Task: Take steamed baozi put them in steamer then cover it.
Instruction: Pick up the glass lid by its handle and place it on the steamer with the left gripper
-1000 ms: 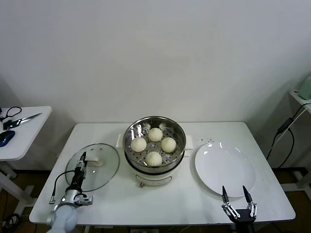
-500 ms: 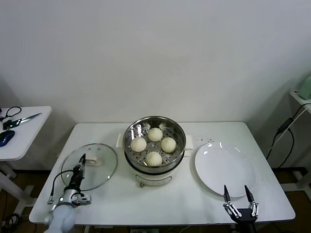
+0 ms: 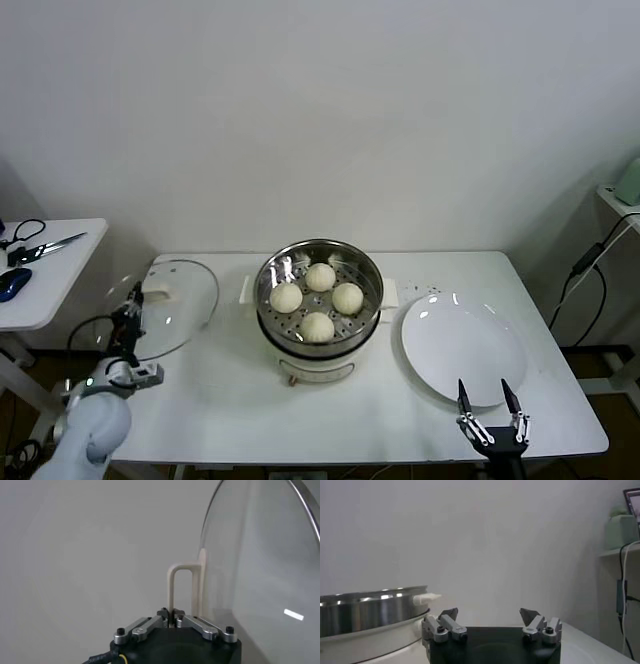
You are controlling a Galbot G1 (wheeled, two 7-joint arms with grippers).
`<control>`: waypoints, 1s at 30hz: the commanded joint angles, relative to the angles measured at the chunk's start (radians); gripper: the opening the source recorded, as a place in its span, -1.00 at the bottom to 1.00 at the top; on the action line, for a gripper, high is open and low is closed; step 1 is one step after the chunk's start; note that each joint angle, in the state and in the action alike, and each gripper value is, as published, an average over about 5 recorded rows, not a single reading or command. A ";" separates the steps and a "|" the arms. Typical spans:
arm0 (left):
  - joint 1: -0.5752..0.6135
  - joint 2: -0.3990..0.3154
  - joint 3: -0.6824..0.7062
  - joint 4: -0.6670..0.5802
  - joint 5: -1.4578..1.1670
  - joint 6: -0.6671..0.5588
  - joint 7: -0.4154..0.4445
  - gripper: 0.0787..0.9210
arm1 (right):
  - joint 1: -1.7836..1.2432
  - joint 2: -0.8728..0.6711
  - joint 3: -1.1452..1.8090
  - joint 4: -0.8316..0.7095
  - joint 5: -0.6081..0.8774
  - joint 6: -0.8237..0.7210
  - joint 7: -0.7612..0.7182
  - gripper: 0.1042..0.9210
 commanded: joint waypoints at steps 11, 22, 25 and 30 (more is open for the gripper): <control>-0.097 0.098 0.176 -0.413 -0.071 0.352 0.198 -0.85 | 0.014 -0.011 -0.042 -0.058 -0.038 -0.001 0.004 0.76; -0.317 -0.105 0.543 -0.388 0.197 0.545 0.338 -0.85 | 0.015 -0.049 -0.056 -0.088 -0.011 -0.003 0.008 0.76; -0.350 -0.167 0.601 -0.355 0.245 0.566 0.362 -0.85 | 0.019 -0.054 -0.056 -0.093 0.000 0.000 0.008 0.76; -0.365 -0.283 0.666 -0.316 0.338 0.570 0.400 -0.85 | 0.027 -0.081 -0.053 -0.094 0.056 -0.021 -0.005 0.76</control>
